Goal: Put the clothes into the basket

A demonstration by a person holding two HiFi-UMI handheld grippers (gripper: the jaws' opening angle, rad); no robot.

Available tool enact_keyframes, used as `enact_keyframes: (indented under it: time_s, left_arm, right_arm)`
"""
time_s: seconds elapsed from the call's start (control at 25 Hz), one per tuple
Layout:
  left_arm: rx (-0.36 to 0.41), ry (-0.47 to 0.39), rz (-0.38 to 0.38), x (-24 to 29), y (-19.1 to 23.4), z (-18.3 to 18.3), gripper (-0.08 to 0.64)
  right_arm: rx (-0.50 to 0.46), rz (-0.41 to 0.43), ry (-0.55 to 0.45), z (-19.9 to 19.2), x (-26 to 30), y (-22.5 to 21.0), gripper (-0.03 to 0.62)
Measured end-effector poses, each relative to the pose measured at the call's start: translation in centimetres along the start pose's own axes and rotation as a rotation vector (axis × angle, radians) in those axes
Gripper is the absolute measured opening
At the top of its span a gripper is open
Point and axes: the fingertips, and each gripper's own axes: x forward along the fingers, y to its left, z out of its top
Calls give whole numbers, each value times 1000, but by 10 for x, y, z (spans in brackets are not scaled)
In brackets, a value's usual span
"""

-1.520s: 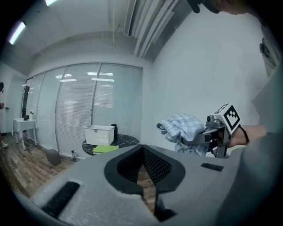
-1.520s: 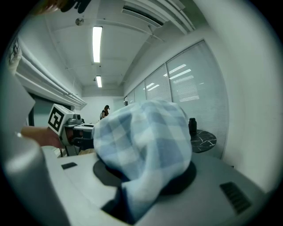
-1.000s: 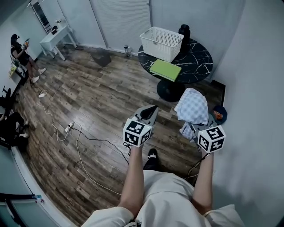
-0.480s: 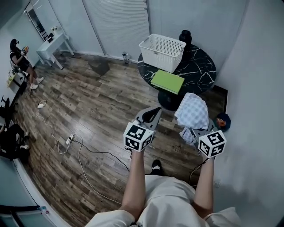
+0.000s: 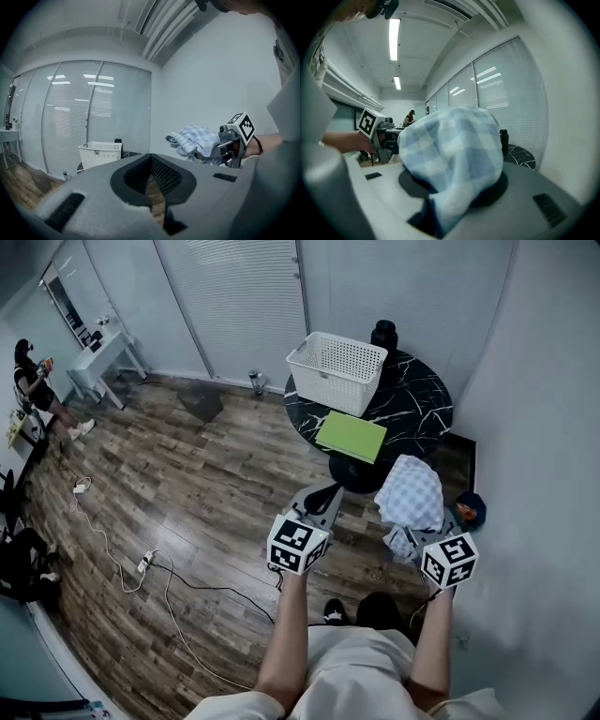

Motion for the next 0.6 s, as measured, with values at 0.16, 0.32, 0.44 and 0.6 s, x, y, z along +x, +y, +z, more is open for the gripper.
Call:
enact_keyframes:
  time_s: [0.16,0.32,0.44,0.6]
  left_arm:
    - [5,-4,-31,8,3,1,14]
    - [0,8,-35,12,11,-3,14]
    - [17,7,-20,13,18,2,14]
    - [48,9,-37,18,26,5,14]
  right_arm:
    - [11,-23,-7,3,5,-6,173]
    - [-20,-52,-16,8,11,-10,172]
    - [3,-60,-19,10,20,-18,172]
    - [34,-51,-7,5,38,-27,172]
